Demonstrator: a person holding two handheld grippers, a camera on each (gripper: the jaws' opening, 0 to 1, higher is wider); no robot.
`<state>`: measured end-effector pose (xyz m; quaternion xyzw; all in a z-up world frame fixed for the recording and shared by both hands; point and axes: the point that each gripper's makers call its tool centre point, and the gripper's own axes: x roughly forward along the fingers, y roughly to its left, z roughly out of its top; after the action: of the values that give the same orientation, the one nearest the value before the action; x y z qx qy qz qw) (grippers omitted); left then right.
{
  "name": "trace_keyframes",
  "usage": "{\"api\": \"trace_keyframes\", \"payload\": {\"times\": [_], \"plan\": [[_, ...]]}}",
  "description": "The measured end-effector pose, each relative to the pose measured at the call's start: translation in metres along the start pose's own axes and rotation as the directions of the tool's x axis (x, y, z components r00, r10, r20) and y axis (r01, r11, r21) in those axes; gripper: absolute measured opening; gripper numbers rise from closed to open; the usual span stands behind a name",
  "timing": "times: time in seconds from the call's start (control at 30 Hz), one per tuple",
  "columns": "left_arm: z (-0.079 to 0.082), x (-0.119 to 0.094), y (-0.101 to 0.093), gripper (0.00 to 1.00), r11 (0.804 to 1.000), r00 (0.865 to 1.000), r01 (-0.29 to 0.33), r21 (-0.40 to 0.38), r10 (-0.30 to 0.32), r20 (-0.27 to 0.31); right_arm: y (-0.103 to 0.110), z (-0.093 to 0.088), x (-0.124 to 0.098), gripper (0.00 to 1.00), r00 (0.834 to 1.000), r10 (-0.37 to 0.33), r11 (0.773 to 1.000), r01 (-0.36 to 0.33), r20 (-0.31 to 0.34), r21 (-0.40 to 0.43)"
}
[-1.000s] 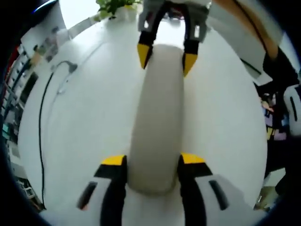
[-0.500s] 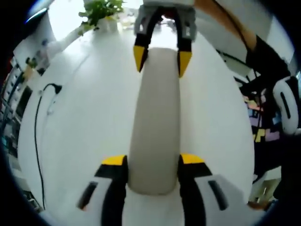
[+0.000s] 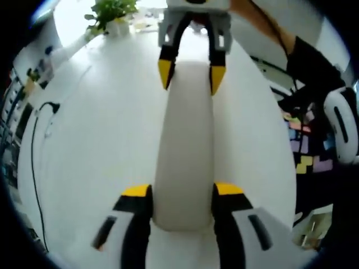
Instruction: Arrange the utensils inside the cutlery case until each visible utensil rests in its matching compartment.
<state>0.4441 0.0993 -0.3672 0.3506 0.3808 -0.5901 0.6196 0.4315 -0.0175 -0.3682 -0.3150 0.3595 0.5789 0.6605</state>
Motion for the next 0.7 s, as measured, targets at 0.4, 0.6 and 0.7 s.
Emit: {"api": "trace_keyframes", "payload": {"times": [0.4, 0.6, 0.7], "plan": [[-0.003, 0.007, -0.002, 0.45, 1.000, 1.000, 0.008, 0.023, -0.007, -0.002, -0.001, -0.008, 0.007, 0.46, 0.999, -0.004, 1.000, 0.005, -0.045, 0.021], [-0.004, 0.008, -0.003, 0.46, 1.000, 1.000, -0.002, 0.012, 0.002, 0.019, -0.001, -0.008, 0.001, 0.46, 1.000, -0.002, 1.000, 0.002, -0.012, -0.002], [-0.003, 0.008, -0.001, 0.46, 1.000, 0.999, 0.000, 0.012, 0.000, 0.032, 0.000, -0.008, 0.001, 0.47, 1.000, -0.004, 1.000, 0.004, 0.005, 0.005]]}}
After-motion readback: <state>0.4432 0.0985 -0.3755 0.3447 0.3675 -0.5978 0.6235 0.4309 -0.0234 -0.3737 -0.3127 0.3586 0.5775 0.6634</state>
